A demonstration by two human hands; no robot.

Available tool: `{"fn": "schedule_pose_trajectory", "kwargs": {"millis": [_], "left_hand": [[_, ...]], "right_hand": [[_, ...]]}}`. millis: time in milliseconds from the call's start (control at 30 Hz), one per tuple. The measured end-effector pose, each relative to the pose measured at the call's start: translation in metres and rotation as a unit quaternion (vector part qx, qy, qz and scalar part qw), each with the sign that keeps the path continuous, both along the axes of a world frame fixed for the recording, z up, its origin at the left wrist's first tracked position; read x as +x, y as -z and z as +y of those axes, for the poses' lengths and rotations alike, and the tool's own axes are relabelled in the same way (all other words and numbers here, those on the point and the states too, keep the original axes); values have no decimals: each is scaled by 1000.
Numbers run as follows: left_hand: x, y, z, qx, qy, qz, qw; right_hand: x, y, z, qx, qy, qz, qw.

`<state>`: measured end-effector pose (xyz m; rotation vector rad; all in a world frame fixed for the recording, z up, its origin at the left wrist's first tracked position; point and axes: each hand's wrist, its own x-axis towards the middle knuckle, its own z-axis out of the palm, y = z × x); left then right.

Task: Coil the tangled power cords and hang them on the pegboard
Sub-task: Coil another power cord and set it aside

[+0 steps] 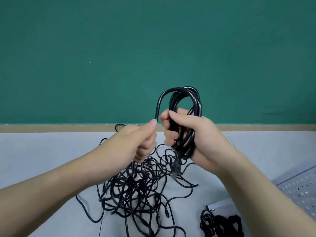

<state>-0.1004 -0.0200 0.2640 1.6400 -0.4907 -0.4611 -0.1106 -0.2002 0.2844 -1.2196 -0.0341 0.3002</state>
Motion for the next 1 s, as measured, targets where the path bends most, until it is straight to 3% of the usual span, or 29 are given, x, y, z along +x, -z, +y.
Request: {"fn": "schedule_pose_trajectory", "kwargs": {"millis": [133, 300, 467, 567, 667, 767, 867, 1000], "left_hand": [[-10, -5, -7, 0, 19, 41, 999], [-4, -1, -4, 68, 27, 25, 997], [1, 6, 11, 210, 43, -77, 974], [7, 6, 20, 246, 15, -122, 961], [12, 5, 26, 246, -15, -194, 950], [11, -2, 29, 232, -31, -330, 914], [5, -22, 30, 187, -81, -462, 863], [-1, -37, 31, 160, -128, -500, 841]], "right_hand": [[-4, 1, 11, 2, -6, -15, 1000], [-5, -1, 15, -9, 11, -33, 999], [-3, -21, -3, 196, 47, 9, 980], [-1, -31, -23, 243, 118, 21, 963], [4, -30, -41, 221, 192, 5, 956], [7, -29, -48, 139, 210, -14, 968], [2, -20, -36, 58, 136, 3, 989], [-6, -3, -8, -22, -23, 1, 999]]}}
